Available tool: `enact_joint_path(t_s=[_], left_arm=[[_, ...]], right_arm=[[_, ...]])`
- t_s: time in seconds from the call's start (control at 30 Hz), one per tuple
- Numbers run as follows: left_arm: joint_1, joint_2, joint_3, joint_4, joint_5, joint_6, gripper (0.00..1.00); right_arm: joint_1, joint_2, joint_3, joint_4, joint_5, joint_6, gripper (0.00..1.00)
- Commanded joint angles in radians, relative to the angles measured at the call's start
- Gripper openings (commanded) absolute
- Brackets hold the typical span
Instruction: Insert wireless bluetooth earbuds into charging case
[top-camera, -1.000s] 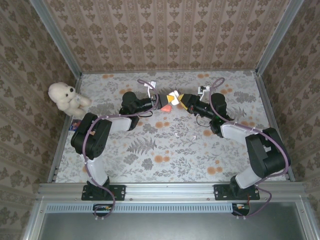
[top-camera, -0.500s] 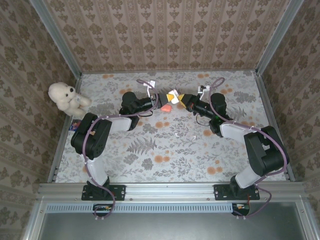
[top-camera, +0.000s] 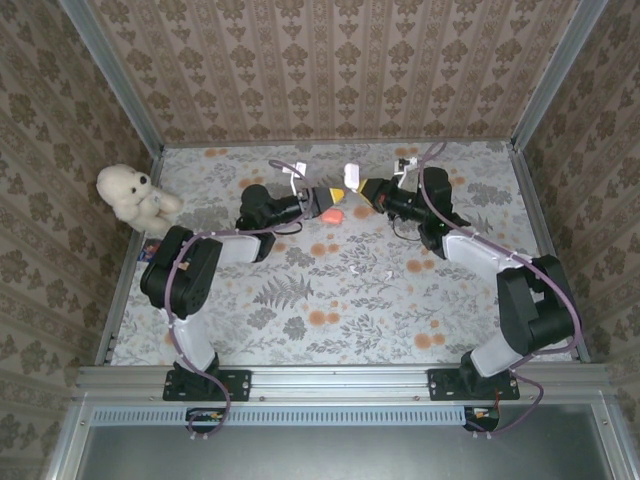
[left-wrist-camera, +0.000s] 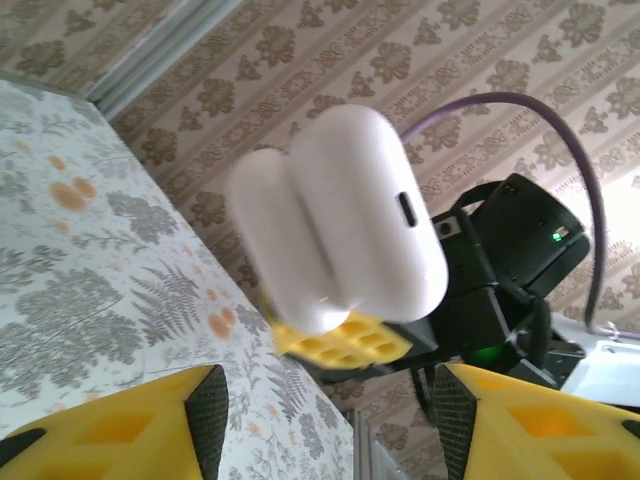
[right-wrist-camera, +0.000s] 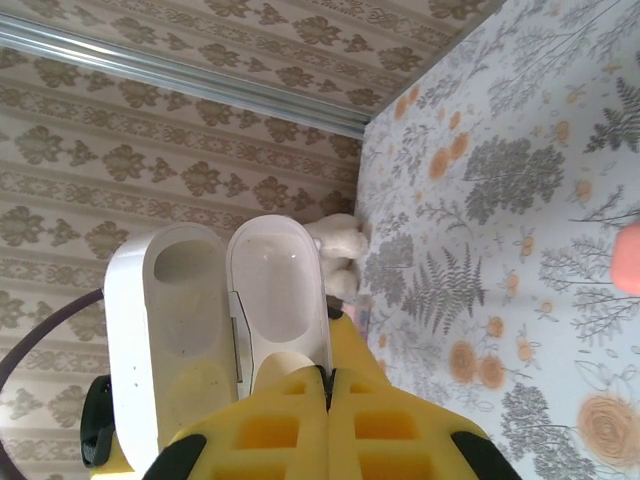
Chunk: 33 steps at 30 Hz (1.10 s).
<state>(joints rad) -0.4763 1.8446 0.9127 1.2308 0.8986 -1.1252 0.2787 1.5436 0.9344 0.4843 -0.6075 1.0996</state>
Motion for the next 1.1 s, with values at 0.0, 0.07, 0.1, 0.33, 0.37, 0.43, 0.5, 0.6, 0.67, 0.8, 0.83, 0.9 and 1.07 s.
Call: enact_joint_path(t_s=[0.0, 0.07, 0.1, 0.33, 0.37, 0.43, 0.5, 0.6, 0.67, 0.8, 0.83, 0.9, 1.07], left_arm=[[0.056, -0.067, -0.008, -0.065, 0.039, 0.062, 0.60], [0.074, -0.091, 0.008, -0.164, 0.059, 0.110, 0.63], [0.079, -0.102, 0.020, -0.232, 0.072, 0.151, 0.63], [0.053, -0.153, 0.344, -1.270, 0.056, 0.824, 0.67], [0.042, -0.137, 0.410, -1.405, 0.046, 0.931, 0.67], [0.030, -0.096, 0.508, -1.589, 0.054, 1.046, 0.68], [0.029, -0.062, 0.572, -1.699, 0.076, 1.123, 0.69], [0.029, -0.008, 0.668, -1.839, 0.133, 1.218, 0.70], [0.027, 0.026, 0.728, -1.932, 0.160, 1.278, 0.70], [0.027, 0.081, 0.814, -2.067, 0.183, 1.363, 0.70], [0.027, 0.094, 0.833, -2.091, 0.192, 1.379, 0.70], [0.027, 0.113, 0.857, -2.121, 0.216, 1.398, 0.70], [0.027, 0.150, 0.909, -2.169, 0.260, 1.426, 0.69]], right_arm=[[-0.018, -0.046, 0.075, -0.214, 0.014, -0.147, 0.00], [-0.028, -0.050, 0.096, -0.274, 0.014, -0.193, 0.00], [-0.033, -0.053, 0.111, -0.319, 0.017, -0.229, 0.00], [-0.035, -0.063, 0.257, -0.722, 0.134, -0.616, 0.00], [-0.035, -0.060, 0.271, -0.760, 0.146, -0.663, 0.00], [-0.035, -0.053, 0.296, -0.808, 0.157, -0.735, 0.00], [-0.035, -0.044, 0.313, -0.835, 0.158, -0.787, 0.00], [-0.034, -0.033, 0.335, -0.870, 0.155, -0.853, 0.00], [-0.034, -0.030, 0.340, -0.882, 0.146, -0.883, 0.00], [-0.032, -0.031, 0.339, -0.889, 0.124, -0.925, 0.00], [-0.028, -0.033, 0.339, -0.897, 0.120, -0.935, 0.00], [-0.020, -0.029, 0.342, -0.915, 0.123, -0.957, 0.00], [0.007, -0.020, 0.335, -0.939, 0.141, -0.986, 0.00]])
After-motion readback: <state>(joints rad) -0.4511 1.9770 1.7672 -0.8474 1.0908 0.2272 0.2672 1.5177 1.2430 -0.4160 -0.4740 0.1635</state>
